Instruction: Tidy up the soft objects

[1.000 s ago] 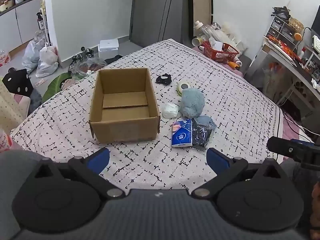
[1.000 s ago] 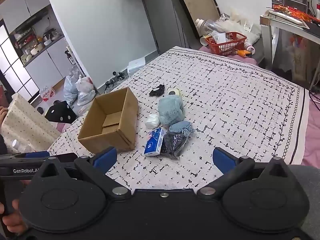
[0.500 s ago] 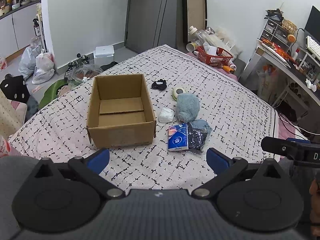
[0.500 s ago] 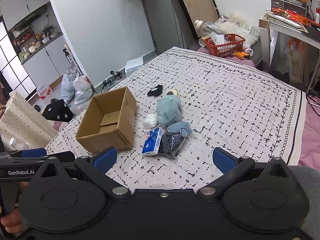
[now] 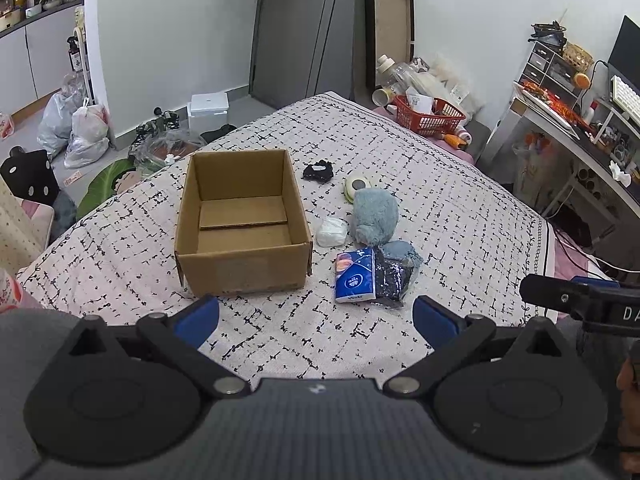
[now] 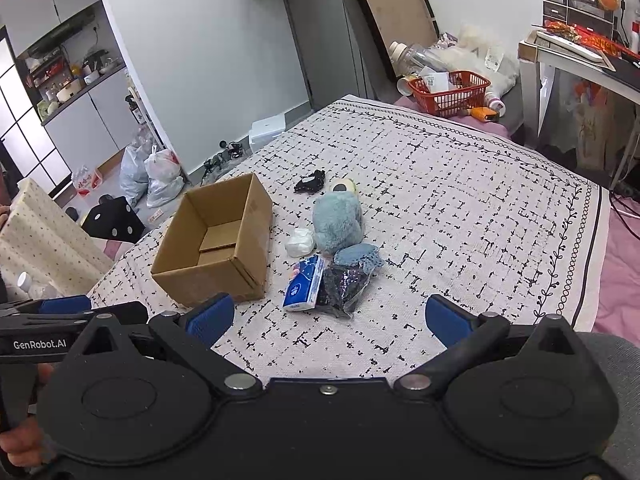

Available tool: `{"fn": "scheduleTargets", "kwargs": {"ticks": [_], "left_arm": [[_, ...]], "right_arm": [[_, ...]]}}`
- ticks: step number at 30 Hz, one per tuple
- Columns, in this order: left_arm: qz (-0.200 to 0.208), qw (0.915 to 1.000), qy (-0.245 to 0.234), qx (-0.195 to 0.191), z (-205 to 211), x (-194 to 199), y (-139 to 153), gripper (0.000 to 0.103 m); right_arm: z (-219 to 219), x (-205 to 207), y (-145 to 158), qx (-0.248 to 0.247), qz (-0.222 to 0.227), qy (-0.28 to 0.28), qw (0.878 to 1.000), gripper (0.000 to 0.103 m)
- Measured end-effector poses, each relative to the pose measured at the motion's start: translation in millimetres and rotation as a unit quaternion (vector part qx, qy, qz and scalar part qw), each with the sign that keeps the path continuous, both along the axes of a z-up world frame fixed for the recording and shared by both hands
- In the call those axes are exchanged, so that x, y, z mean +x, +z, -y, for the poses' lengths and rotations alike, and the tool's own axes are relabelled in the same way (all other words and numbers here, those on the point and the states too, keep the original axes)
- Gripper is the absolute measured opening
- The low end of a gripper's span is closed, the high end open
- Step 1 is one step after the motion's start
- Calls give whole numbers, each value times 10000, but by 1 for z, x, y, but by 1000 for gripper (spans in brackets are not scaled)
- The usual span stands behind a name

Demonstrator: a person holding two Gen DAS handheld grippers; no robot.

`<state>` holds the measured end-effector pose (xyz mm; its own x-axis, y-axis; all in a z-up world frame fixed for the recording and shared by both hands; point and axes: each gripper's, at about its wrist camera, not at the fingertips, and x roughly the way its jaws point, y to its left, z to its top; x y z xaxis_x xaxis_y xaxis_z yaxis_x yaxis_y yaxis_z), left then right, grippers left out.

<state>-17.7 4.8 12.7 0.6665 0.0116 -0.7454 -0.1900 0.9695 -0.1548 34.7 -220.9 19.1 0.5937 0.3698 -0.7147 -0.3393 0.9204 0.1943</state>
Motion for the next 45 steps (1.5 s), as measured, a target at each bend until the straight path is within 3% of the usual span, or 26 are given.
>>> {"fn": "scheduleTargets", "kwargs": {"ticks": [45], "left_arm": [[-66, 10000, -58, 23, 6, 8, -5, 102]], "right_arm": [[1, 10, -3, 2, -9, 8, 10000, 103]]}}
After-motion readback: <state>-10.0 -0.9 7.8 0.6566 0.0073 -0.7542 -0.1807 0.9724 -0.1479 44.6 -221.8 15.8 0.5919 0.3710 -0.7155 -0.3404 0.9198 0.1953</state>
